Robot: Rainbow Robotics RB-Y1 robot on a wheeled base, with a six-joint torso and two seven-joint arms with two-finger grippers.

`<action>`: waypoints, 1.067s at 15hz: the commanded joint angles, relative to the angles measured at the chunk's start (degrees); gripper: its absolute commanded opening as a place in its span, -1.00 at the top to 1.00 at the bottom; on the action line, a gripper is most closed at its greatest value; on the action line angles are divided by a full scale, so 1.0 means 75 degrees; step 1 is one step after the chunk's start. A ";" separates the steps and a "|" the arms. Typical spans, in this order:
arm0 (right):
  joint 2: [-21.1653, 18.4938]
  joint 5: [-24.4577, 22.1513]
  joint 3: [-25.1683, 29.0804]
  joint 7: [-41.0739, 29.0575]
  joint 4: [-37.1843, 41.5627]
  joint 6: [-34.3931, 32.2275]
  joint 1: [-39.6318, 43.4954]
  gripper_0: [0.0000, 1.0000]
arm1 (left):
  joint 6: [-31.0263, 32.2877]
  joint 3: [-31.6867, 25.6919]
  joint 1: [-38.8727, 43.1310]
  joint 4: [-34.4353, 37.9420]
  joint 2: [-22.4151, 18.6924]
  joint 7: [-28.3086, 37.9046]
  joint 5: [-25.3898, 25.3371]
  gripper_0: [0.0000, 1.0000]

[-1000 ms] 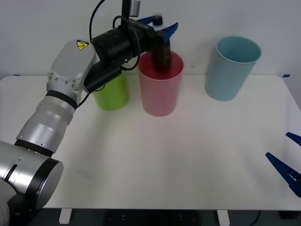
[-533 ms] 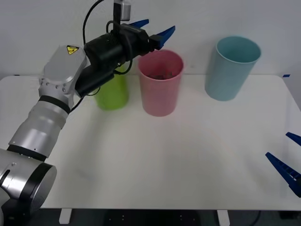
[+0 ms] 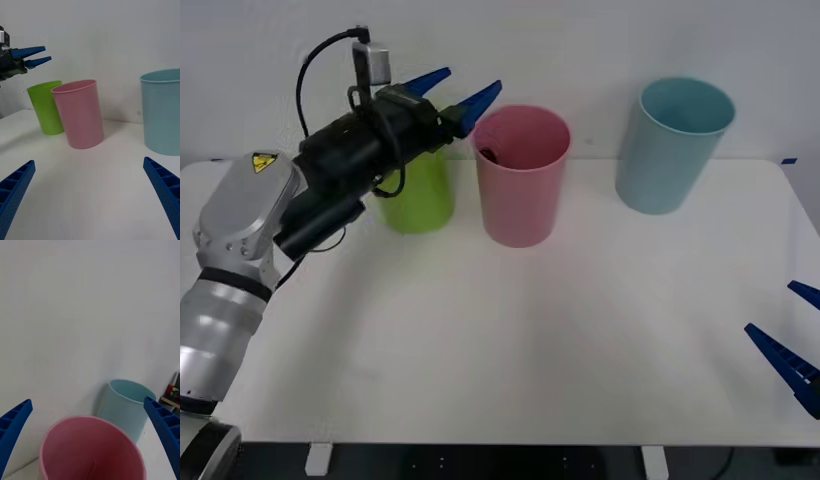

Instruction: Grasp the object on the table and drop it into the matching bin: aluminum can to the light blue bin, PET bottle to the pink bin.

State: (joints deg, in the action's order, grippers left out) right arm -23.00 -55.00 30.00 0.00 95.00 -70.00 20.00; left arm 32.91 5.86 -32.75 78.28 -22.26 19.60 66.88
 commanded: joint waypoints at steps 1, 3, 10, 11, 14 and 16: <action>0.0000 0.0000 0.0000 0.0000 0.0000 0.0000 0.0000 -1.00 | 0.0311 -0.0476 0.0969 0.0871 -0.0208 -0.0129 -0.0186 -1.00; 0.0000 0.0000 0.0000 0.0000 0.0000 0.0000 0.0000 -1.00 | 0.0768 -0.0980 0.1590 0.1281 -0.0208 -0.0246 -0.0175 -1.00; 0.0000 0.0000 0.0000 0.0000 0.0000 0.0000 0.0000 -1.00 | 0.2362 -0.2633 0.3652 0.2488 -0.0208 -0.1008 -0.0186 -1.00; 0.0000 0.0000 0.0000 0.0000 0.0000 0.0000 0.0000 -1.00 | 0.2549 -0.2832 0.3840 0.2524 -0.0208 -0.1137 -0.0186 -1.00; 0.0000 0.0000 0.0000 0.0000 0.0000 0.0000 0.0000 -1.00 | 0.3264 -0.3629 0.4555 0.2711 -0.0301 -0.1476 -0.0198 -1.00; 0.0000 0.0000 0.0000 0.0000 0.0000 0.0000 0.0000 -1.00 | 0.3733 -0.4121 0.5000 0.2793 -0.0454 -0.1617 -0.0245 -1.00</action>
State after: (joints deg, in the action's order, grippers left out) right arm -23.00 -55.00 30.00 0.00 95.00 -70.00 20.00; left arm 59.56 -23.81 3.63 99.11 -25.18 7.87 65.27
